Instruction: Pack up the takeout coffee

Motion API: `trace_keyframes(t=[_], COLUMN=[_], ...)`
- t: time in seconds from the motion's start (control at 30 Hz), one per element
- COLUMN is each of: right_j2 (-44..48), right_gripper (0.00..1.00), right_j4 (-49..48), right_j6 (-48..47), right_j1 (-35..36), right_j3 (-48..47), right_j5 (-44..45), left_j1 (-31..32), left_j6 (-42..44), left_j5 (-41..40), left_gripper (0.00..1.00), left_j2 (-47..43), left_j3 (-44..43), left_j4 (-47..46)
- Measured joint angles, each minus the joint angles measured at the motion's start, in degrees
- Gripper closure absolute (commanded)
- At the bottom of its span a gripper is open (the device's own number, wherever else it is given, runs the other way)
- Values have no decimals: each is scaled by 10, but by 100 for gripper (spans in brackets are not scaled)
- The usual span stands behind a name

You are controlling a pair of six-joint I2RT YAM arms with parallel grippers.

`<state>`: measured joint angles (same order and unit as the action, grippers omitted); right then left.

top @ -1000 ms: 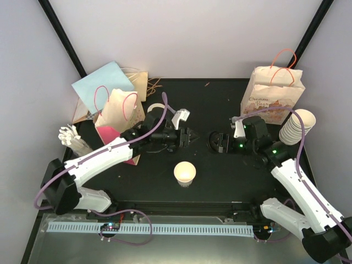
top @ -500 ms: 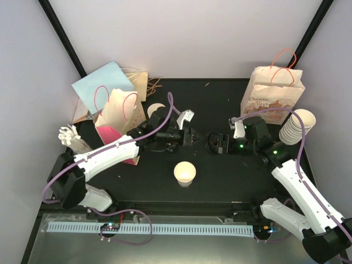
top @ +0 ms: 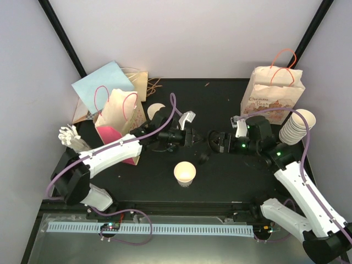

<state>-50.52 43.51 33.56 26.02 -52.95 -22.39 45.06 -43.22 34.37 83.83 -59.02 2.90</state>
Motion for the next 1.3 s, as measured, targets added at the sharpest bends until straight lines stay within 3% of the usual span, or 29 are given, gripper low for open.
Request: trace_keyframes(t=[0.47, 0.87, 1.07, 1.3], right_j2=[-8, -44, -69, -112], right_gripper=[22, 21, 22, 21], right_j4=[42, 73, 80, 84], right_j6=[-29, -104, -113, -105], right_j1=[0, 9, 76, 218], right_j3=[-18, -18, -30, -62], right_j5=[75, 81, 93, 156], left_j1=[0, -14, -36, -53], left_j6=[22, 89, 96, 90], left_j5=[-29, -149, -184, -198], left_gripper=[67, 56, 52, 51], left_j2=[14, -185, -298, -398], left_j3=[-13, 5, 86, 154], left_j4=[32, 147, 198, 250])
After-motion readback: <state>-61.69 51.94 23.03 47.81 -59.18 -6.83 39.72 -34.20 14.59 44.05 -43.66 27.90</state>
